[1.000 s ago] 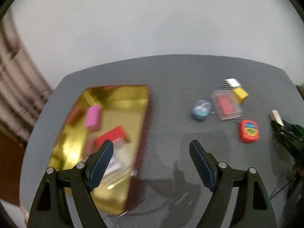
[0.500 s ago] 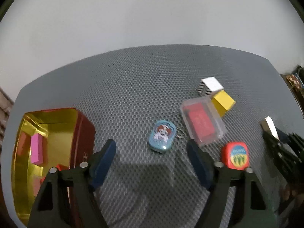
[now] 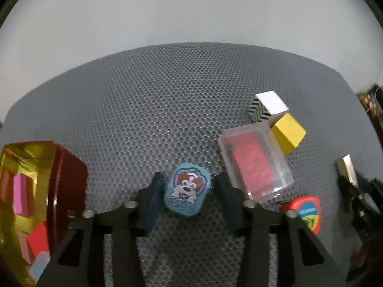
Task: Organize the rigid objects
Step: 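Grasp the blue dog-print tin with the left gripper while the right gripper holds the silver case, then carry the blue dog-print tin into the gold tin and open the left gripper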
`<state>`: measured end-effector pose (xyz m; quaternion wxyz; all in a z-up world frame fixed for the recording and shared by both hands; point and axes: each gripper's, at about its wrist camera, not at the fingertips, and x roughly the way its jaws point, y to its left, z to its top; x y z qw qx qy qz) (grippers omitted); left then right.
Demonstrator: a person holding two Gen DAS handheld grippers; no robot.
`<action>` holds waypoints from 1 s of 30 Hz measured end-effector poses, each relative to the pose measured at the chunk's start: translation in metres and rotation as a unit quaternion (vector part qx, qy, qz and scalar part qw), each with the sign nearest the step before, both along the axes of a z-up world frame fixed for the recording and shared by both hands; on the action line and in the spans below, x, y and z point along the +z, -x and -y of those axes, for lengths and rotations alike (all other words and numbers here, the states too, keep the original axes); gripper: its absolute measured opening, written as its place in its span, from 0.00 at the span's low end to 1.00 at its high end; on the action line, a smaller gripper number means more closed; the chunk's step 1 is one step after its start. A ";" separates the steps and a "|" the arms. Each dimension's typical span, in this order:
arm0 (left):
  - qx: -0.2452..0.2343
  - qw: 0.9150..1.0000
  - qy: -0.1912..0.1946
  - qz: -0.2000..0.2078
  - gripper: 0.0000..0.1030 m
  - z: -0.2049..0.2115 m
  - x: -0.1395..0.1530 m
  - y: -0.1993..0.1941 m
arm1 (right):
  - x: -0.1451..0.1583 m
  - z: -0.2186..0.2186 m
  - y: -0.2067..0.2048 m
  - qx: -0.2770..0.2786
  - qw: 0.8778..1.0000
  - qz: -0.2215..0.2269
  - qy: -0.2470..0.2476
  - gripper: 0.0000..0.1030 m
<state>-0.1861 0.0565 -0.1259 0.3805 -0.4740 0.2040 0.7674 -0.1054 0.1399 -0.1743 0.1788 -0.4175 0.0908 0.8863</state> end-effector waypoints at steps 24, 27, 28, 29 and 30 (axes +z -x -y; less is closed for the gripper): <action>0.038 0.999 -0.019 0.001 0.27 0.060 0.036 -0.030 | -0.006 -0.079 -0.003 0.000 1.000 0.007 -0.014 0.29; 0.049 0.999 -0.021 -0.006 0.27 0.066 0.044 -0.042 | -0.003 -0.074 0.006 0.000 1.000 0.008 -0.016 0.29; 0.052 0.998 -0.025 -0.007 0.27 0.067 0.046 -0.044 | -0.004 -0.074 0.006 0.000 1.000 0.008 -0.016 0.29; 0.058 0.998 -0.029 -0.007 0.27 0.074 0.051 -0.043 | -0.004 -0.073 0.007 0.000 1.000 0.008 -0.016 0.29; 0.061 0.998 -0.030 -0.009 0.27 0.087 0.054 -0.048 | -0.004 -0.073 0.006 0.000 1.000 0.008 -0.016 0.29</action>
